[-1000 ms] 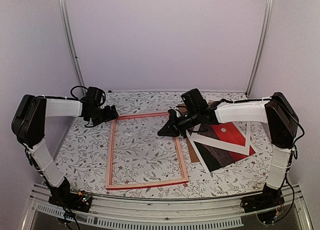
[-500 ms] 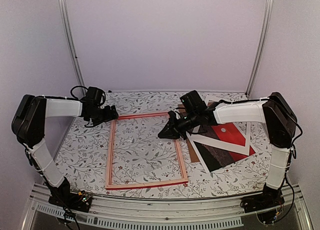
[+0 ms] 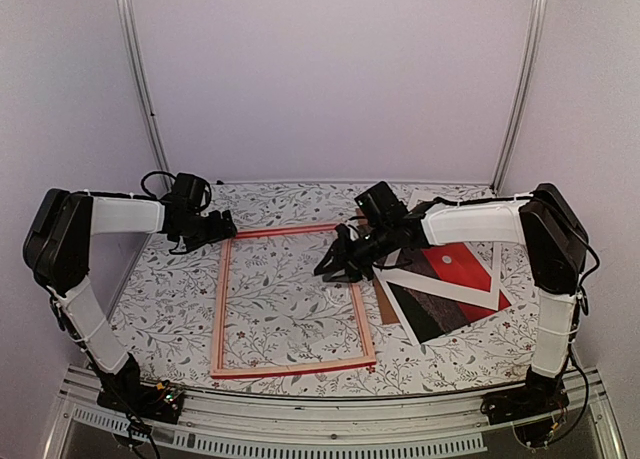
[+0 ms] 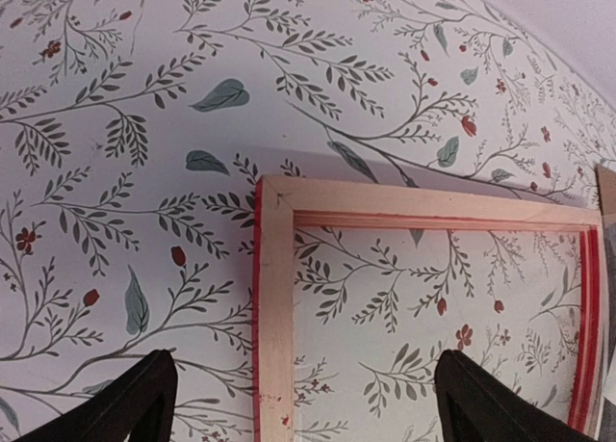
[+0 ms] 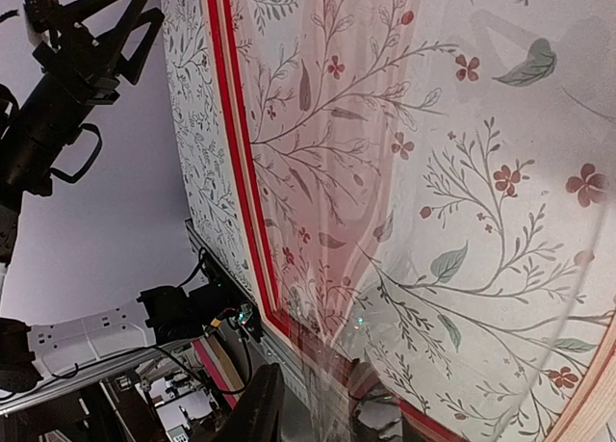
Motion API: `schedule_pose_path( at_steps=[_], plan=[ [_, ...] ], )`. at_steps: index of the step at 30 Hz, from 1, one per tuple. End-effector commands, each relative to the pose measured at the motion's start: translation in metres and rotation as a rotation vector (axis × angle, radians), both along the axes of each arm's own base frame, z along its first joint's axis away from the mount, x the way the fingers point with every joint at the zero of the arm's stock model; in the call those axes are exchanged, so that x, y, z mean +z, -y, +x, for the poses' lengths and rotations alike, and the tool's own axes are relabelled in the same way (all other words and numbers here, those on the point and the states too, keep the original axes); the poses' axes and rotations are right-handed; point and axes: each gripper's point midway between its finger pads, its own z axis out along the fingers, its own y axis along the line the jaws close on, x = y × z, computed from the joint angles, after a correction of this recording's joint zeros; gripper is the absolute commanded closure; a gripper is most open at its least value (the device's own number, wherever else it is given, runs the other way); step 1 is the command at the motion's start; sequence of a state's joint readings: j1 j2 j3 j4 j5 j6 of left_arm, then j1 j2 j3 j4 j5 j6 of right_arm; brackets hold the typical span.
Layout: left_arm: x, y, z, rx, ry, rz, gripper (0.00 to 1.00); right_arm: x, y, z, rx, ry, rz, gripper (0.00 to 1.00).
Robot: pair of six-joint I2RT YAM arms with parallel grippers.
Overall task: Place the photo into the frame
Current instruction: Pick up the glass panel from the frame body.
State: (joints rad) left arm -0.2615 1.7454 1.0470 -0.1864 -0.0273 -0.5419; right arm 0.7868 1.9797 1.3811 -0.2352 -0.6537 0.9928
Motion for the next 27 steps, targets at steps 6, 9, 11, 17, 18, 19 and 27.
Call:
schedule_pose_path(
  at_steps=[6, 9, 11, 17, 18, 19, 27],
  plan=[
    [-0.003, 0.005, -0.004, -0.028, -0.006, 0.01, 0.05, -0.007, -0.004, 0.002, 0.015, 0.033, -0.053, 0.65],
    [-0.004, 0.006, -0.004, -0.029, -0.008, 0.01, 0.05, -0.009, -0.005, 0.002, 0.017, 0.031, -0.055, 0.65],
    [-0.005, 0.006, -0.004, -0.03, -0.009, 0.01, 0.05, -0.009, -0.006, 0.001, 0.021, 0.031, -0.054, 0.64],
    [-0.006, 0.006, -0.006, -0.03, -0.013, 0.008, 0.05, -0.01, -0.007, 0.0, 0.025, 0.027, -0.052, 0.65],
    [-0.007, 0.007, -0.006, -0.03, -0.016, 0.009, 0.05, -0.009, -0.008, 0.0, 0.025, 0.029, -0.048, 0.68],
    [-0.007, 0.007, -0.006, -0.031, -0.015, 0.01, 0.04, -0.007, -0.008, 0.0, 0.025, 0.032, -0.044, 0.71],
    [-0.011, 0.006, -0.008, -0.032, -0.025, 0.015, 0.05, 0.011, -0.017, 0.001, 0.037, 0.041, 0.028, 0.94]
  ],
)
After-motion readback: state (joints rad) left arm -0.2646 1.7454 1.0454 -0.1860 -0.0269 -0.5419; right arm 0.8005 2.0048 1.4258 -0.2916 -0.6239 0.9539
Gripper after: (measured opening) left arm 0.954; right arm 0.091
